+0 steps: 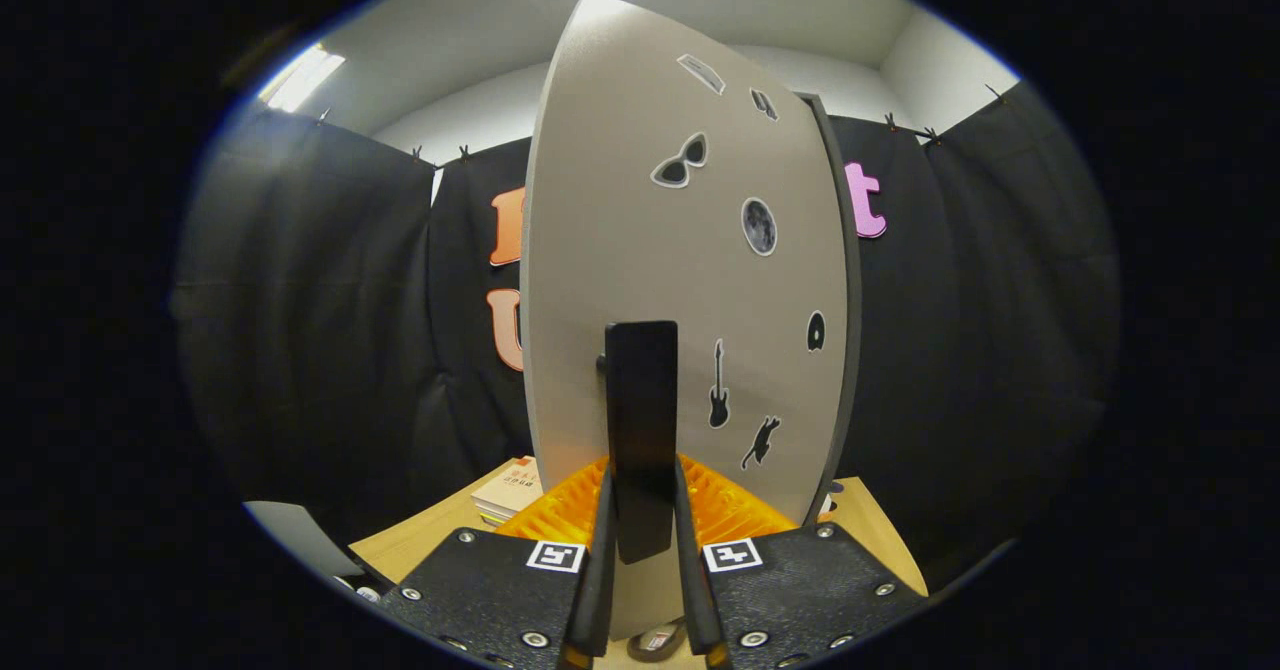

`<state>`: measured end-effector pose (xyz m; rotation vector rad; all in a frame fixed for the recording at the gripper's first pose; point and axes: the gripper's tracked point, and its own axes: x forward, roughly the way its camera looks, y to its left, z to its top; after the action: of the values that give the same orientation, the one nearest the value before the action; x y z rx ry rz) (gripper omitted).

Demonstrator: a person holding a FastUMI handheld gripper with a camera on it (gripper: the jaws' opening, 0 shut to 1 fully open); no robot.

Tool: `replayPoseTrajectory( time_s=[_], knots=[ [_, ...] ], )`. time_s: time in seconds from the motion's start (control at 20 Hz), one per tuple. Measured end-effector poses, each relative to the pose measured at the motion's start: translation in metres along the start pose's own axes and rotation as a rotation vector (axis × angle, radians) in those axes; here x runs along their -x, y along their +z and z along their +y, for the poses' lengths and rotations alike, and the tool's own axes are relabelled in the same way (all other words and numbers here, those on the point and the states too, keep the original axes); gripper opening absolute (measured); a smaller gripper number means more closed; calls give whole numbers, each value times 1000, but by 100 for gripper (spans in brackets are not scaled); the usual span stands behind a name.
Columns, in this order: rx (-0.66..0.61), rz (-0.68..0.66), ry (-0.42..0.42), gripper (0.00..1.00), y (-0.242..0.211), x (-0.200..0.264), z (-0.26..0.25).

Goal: Open the shoe cabinet door, grab the shoes and put them into the shoe cabinet, then close the shoe cabinet door.

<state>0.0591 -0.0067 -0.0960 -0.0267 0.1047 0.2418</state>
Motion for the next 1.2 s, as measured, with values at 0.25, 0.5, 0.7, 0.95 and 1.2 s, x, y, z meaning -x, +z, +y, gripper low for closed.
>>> replayPoseTrajectory(
  time_s=[0.25,0.5,0.7,0.95,1.2],
  knots=[
    [-25,-8,23,29,-1,26,-44],
    [-61,15,-17,29,-17,58,-97],
    [-5,1,-101,28,-18,79,-141],
    [36,-16,-221,22,-17,97,-194],
    [16,6,-253,20,-19,106,-213]
  ],
)
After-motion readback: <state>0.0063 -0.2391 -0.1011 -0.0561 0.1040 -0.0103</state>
